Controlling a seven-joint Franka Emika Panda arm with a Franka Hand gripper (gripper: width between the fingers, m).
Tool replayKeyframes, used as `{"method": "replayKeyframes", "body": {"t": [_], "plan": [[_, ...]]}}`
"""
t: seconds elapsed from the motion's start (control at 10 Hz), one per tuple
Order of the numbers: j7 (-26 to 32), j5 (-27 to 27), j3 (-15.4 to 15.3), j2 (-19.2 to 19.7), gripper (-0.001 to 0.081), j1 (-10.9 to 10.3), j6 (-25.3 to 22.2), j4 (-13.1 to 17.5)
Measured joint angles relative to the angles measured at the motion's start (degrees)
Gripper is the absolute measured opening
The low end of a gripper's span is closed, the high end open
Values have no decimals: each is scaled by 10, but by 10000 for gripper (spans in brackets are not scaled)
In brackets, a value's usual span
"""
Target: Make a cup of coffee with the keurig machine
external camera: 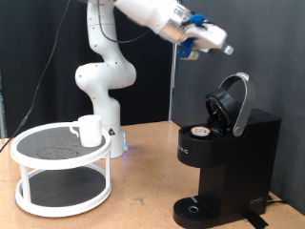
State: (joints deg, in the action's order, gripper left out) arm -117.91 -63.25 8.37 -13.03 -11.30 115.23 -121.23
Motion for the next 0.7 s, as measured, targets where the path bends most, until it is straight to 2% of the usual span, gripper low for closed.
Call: {"method": "replayKeyframes", "body": {"t": [0.4, 0.7], "plan": [[-112, 86, -62, 33, 734, -9, 24, 46], [-146, 109, -100, 64, 734, -18, 46, 78]]}}
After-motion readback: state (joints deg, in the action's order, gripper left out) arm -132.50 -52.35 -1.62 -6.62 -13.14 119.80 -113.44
